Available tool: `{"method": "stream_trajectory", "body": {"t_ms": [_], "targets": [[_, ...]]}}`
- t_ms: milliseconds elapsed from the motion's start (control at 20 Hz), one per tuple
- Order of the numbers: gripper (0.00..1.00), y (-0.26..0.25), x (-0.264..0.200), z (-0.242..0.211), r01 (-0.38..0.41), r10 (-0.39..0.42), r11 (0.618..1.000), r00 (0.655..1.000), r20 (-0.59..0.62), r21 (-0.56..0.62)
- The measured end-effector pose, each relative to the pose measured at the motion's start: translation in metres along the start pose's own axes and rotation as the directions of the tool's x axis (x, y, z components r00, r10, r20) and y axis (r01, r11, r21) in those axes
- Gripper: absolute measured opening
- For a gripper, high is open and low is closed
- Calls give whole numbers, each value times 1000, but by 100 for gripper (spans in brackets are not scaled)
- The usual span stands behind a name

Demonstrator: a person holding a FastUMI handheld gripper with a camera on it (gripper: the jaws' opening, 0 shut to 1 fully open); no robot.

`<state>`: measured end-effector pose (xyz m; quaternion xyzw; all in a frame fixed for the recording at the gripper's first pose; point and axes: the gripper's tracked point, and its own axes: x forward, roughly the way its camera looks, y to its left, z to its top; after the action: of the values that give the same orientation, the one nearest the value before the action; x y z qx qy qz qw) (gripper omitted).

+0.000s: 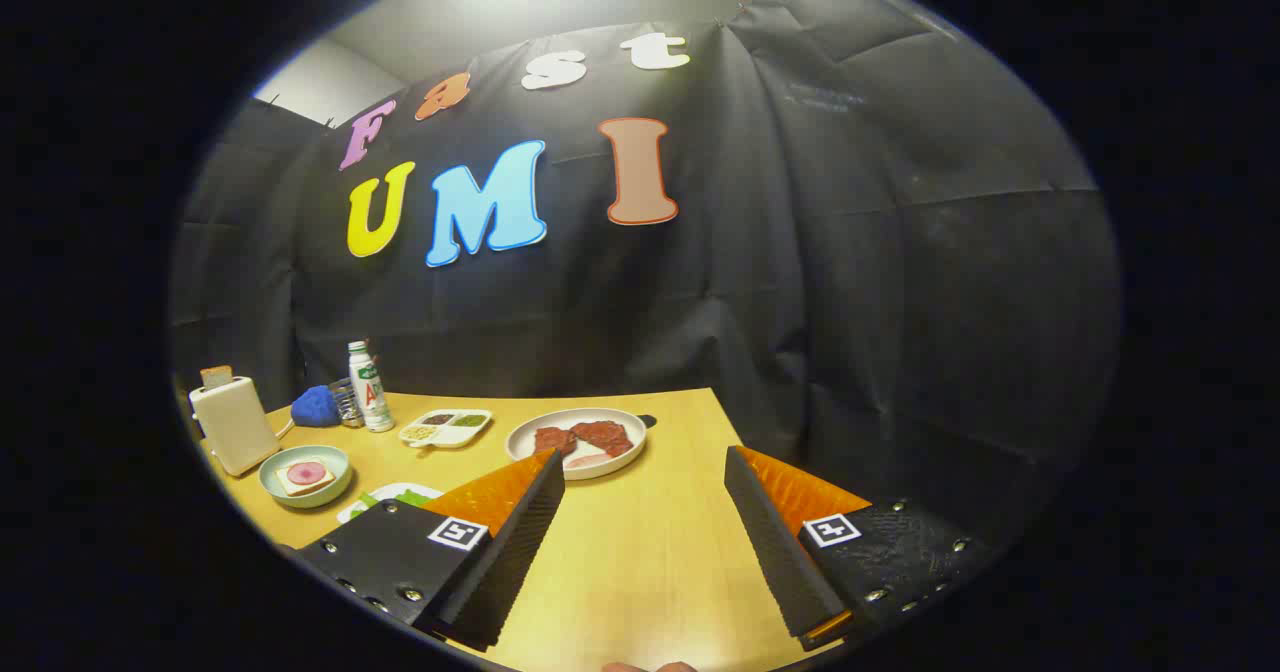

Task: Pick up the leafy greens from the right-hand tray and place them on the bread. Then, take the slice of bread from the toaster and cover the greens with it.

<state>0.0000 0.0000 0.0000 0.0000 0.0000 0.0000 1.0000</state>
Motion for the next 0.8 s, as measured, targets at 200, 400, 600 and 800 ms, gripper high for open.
{"method": "stream_trajectory", "body": {"t_ms": [200,400,600,800], "targets": [[99,59,-28,7,-38,39,999,999,18,-35],[99,97,-38,6,-51,52,998,998,33,-34],[99,125,-39,-7,-54,54,998,998,19,-21],[99,152,-36,-28,-72,72,997,997,-24,-8]]}}
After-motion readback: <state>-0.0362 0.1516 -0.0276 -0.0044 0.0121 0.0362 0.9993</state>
